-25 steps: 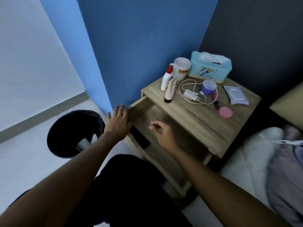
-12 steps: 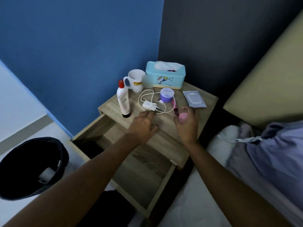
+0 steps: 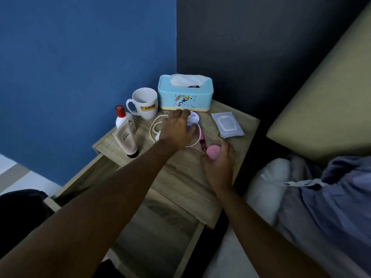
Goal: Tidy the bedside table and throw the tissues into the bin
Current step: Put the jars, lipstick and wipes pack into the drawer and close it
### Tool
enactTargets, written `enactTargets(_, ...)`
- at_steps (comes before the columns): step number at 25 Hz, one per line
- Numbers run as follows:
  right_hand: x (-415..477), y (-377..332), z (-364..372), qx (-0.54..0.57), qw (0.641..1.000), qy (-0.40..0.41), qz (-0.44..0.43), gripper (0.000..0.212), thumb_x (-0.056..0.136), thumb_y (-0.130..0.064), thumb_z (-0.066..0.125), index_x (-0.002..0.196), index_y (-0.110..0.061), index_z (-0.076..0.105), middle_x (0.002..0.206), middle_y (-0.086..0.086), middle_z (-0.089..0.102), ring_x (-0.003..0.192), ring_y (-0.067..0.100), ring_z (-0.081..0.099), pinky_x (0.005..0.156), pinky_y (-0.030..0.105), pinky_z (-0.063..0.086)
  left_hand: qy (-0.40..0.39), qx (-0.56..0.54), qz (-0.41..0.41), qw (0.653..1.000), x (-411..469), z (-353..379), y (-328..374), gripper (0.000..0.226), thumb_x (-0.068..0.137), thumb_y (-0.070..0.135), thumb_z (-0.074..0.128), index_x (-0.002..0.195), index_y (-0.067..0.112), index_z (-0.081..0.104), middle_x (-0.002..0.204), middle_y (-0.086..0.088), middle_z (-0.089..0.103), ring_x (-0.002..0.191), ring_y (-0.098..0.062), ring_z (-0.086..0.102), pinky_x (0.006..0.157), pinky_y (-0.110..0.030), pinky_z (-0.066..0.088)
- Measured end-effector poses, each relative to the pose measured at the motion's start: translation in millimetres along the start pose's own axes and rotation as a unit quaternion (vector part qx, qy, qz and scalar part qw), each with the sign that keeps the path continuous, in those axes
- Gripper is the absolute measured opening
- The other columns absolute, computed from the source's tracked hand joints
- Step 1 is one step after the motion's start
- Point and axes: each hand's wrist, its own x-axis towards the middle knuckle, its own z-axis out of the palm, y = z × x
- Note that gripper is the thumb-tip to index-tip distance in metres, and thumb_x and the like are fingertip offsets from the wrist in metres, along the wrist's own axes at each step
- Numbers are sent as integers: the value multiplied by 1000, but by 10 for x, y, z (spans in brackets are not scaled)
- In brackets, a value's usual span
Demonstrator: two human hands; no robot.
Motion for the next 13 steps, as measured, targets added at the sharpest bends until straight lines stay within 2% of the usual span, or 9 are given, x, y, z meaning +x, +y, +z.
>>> enactTargets(3,-7,-7,28,0,1000,12,5,76,77,-32,72,143,-23,34,141,6,46,130,28,45,106,49,43,0,44,-4,999,324,67,57,51,89,44,51,130,14,49,131,-15,55,121,-35,46,97,-46,41)
enactTargets(6,-7,-20,27,-10,1000,20,0,74,78,-29,73,142,-22,35,141,7,47,130,27,45,106,47,43,-69,105,-48,991,494,158,126,64,87,54,52,135,13,42,138,-16,48,128,-35,41,101,-50,36)
enactTargets(9,-5,-32,18,-13,1000,22,6,75,78,-29,73,142,-25,33,141,7,47,130,26,45,107,46,43,-124,118,-95,981,564,237,132,74,78,61,61,131,13,40,131,-18,51,123,-37,45,103,-52,37)
enactTargets(13,-10,-25,17,-8,1000,27,12,75,78,-30,74,142,-23,34,140,8,47,130,26,45,106,45,43,-113,95,-104,984,611,342,117,74,74,51,71,127,11,39,121,-19,58,114,-38,53,98,-52,44)
